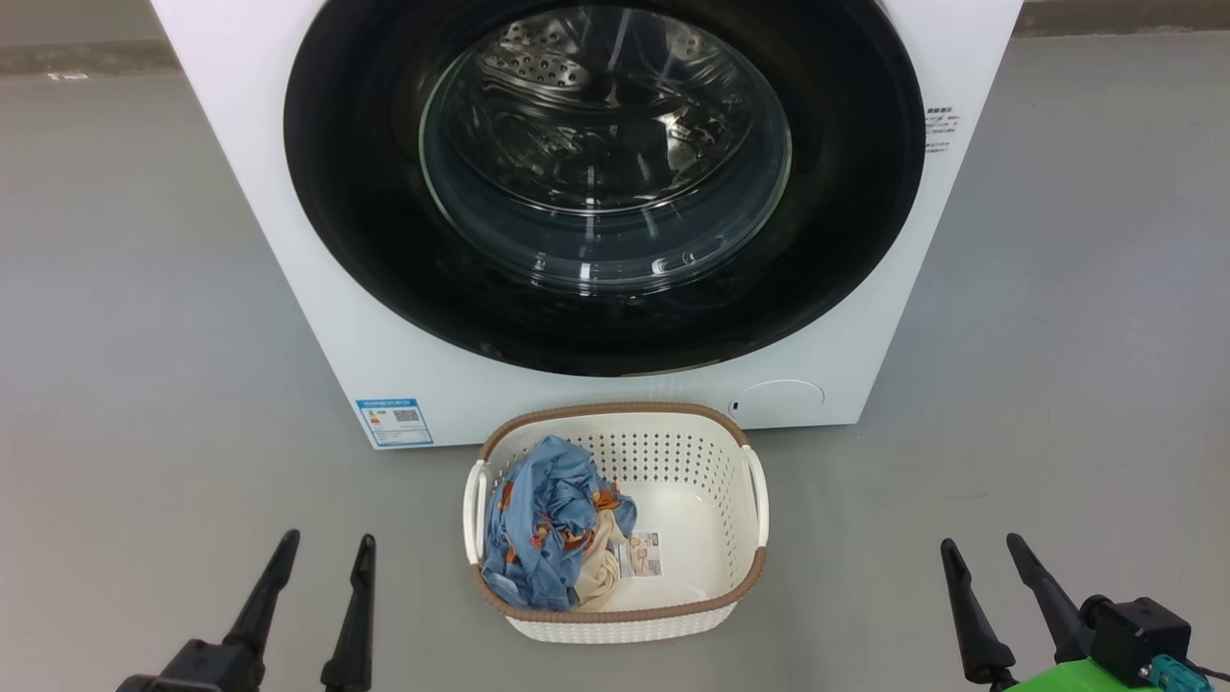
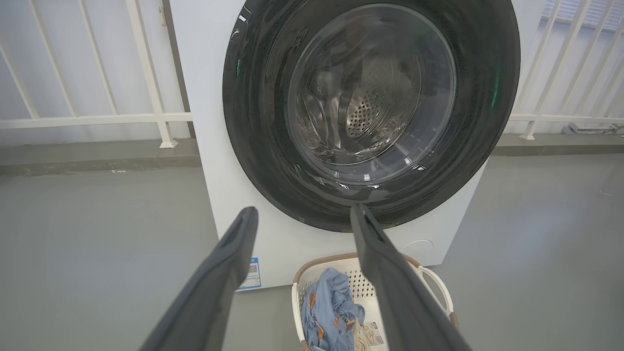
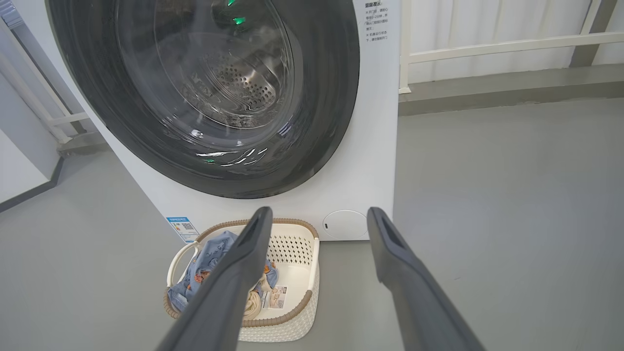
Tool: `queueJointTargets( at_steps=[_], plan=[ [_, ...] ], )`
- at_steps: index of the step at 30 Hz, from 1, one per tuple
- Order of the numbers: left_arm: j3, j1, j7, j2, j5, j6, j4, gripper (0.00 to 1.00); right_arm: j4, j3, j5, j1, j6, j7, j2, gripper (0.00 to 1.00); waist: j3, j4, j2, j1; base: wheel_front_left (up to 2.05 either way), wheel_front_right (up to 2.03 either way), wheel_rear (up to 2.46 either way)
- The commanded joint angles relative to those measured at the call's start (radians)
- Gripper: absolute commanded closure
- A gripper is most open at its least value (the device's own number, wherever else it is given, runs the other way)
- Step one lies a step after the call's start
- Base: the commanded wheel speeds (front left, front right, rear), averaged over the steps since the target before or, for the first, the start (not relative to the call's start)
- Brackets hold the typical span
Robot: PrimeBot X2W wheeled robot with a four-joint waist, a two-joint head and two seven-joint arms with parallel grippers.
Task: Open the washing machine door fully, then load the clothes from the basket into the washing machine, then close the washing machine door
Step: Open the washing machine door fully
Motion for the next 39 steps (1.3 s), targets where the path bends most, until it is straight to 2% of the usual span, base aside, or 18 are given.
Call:
queueJointTargets(
  at_steps=[1, 10, 30, 39],
  plan=[
    [0.032, -0.009, -0.012, 0.014, 0.016, -0.003, -0.018, 0.0, -0.025, 0.025, -0.004, 0.001, -0.001, -0.012, -0.015, 0.0, 0.0, -0.001, 0.0, 0.0, 0.26, 0.26, -0.53],
    [0.033, -0.01, -0.012, 0.013, 0.022, -0.003, -0.02, 0.0, -0.025, 0.022, -0.006, 0.001, -0.001, -0.012, -0.014, 0.0, 0.0, -0.002, 0.0, 0.0, 0.58, 0.58, -1.16],
    [0.029, -0.023, -0.012, 0.02, -0.019, -0.003, -0.028, 0.0, -0.019, 0.022, -0.008, -0.009, -0.001, -0.012, -0.01, 0.0, 0.01, -0.004, 0.0, 0.0, 1.2, 1.2, -2.39],
    [0.026, -0.019, -0.012, 0.022, -0.048, -0.003, -0.044, 0.0, -0.017, 0.018, -0.003, -0.007, -0.001, -0.012, -0.009, 0.0, 0.008, -0.002, 0.0, 0.0, 0.74, 0.71, -1.46]
  ],
)
